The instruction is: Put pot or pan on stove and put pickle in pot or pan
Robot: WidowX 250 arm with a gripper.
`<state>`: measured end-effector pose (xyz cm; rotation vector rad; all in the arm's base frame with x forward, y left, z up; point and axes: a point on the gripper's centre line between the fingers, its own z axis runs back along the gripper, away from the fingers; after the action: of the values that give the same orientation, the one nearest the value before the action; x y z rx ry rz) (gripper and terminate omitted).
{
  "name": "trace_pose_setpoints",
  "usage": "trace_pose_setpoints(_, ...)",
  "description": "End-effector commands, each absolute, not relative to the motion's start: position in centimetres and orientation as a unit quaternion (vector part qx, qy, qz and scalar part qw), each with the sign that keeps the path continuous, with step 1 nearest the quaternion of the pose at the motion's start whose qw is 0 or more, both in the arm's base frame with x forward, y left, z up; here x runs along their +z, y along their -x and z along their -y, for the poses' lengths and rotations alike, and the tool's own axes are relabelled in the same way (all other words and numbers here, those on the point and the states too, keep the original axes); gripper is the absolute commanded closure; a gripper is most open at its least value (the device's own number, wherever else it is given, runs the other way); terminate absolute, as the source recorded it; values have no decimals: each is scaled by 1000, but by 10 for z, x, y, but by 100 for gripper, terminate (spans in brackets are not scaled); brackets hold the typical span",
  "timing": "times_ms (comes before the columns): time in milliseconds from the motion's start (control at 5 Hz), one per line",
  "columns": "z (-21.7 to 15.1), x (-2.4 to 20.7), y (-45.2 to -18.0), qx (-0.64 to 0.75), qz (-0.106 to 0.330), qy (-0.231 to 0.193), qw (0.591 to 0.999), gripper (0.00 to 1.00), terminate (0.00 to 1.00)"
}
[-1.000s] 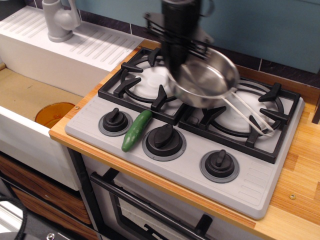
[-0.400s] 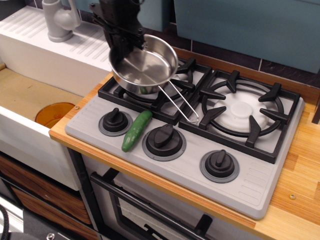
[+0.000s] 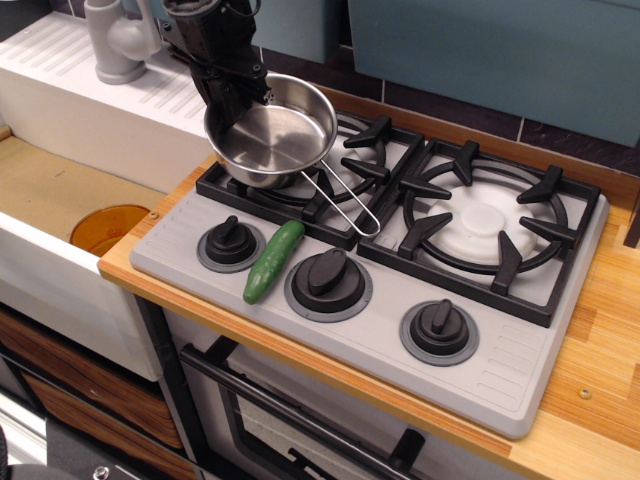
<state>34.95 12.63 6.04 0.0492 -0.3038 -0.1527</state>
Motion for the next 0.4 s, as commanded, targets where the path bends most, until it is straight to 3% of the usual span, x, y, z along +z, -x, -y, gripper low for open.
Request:
trace_pose_setpoints(0,-116,87,-361,-80,174,-43,981,0,0)
trace_pose_setpoints(200,-110,94,-359,-76,170,-49,981,0,0)
